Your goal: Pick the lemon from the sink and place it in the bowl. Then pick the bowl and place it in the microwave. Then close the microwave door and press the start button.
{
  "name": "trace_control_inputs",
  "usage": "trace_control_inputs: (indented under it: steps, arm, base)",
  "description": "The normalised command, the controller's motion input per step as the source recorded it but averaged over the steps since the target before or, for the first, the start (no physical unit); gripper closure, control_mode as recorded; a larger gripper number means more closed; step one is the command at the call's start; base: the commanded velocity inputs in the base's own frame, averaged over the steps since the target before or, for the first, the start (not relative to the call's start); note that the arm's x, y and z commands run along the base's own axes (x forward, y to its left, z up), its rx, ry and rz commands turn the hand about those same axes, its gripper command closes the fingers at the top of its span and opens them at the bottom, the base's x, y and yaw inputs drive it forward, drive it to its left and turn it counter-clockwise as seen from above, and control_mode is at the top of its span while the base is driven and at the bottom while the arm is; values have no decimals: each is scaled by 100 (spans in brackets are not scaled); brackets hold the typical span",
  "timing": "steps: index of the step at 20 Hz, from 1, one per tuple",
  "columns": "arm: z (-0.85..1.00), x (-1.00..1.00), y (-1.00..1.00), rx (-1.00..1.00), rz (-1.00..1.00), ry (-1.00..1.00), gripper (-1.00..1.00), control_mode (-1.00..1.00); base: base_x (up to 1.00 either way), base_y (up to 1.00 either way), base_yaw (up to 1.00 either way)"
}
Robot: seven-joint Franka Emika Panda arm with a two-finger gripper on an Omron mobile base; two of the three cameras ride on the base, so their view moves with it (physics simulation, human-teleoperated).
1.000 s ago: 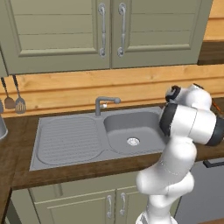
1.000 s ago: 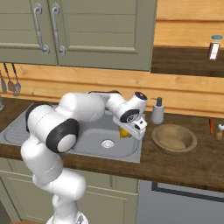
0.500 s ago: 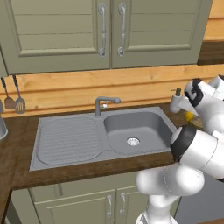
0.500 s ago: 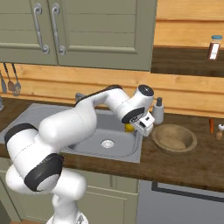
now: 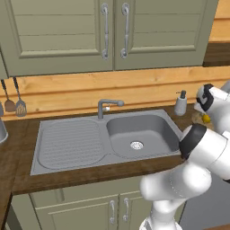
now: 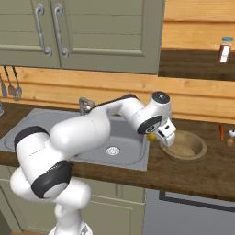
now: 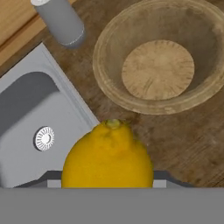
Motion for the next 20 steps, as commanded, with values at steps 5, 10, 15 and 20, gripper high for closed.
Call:
trace_control_inputs:
  steps: [5,10,15,20]
  arm:
    - [0,13,-76,1,-7,4,100,-100]
    - [-25,40,-51,4,-1,8,100,-100]
    - [-34,38,-23,2,0,6,100,-100]
    - [-23,11,-23,6,0,0,100,-100]
  base:
    - [0,0,0]
    - [0,0,0]
    - [0,0,0]
    - [0,0,0]
